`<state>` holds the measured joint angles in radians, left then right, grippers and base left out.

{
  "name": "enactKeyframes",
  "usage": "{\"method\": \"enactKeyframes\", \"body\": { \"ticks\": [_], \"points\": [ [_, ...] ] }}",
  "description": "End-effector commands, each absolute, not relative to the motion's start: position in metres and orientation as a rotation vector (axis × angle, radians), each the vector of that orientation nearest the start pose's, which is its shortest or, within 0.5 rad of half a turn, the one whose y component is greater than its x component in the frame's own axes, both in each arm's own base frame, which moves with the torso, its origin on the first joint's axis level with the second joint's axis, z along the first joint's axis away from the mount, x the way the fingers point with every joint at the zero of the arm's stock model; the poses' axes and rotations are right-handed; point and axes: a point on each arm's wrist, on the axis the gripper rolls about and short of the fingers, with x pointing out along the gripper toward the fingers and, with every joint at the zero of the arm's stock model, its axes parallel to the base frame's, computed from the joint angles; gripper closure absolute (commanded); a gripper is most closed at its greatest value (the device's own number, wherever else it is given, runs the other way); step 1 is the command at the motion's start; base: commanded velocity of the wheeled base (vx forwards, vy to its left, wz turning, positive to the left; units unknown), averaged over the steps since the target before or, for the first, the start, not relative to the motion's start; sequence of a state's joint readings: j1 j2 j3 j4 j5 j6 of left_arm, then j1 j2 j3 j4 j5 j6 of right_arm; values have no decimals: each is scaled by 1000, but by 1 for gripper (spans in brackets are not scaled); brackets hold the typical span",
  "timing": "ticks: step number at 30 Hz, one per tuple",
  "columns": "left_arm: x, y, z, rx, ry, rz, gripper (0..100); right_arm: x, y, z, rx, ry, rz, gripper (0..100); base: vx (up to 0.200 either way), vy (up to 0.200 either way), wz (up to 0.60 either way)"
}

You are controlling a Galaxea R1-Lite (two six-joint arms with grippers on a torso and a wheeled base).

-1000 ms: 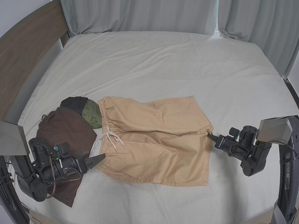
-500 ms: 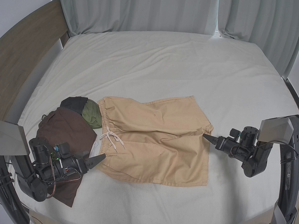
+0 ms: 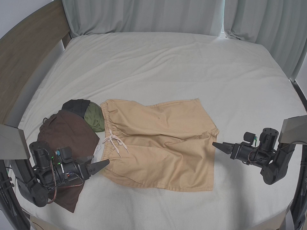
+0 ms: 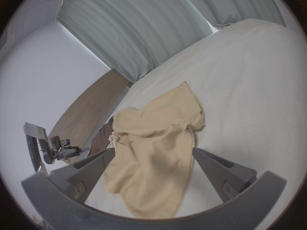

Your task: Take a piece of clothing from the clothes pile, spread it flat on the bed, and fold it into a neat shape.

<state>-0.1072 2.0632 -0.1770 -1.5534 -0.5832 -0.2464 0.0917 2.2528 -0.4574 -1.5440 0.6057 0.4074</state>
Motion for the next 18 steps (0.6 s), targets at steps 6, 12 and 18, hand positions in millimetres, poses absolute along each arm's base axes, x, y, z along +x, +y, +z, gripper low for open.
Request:
{"method": "enactKeyframes", "body": {
  "ticks": [6,12,18],
  "points": [
    [253,-39,43,-317,405,-643,0,286,58,46,385,367,734,0,0,0,0],
    [252,-39,43,-320,408,-660,0,273,75,54,364,365,796,0,0,0,0],
    [254,-37,38,-329,427,-653,0,272,77,54,343,360,807,0,0,0,0]
  ]
}}
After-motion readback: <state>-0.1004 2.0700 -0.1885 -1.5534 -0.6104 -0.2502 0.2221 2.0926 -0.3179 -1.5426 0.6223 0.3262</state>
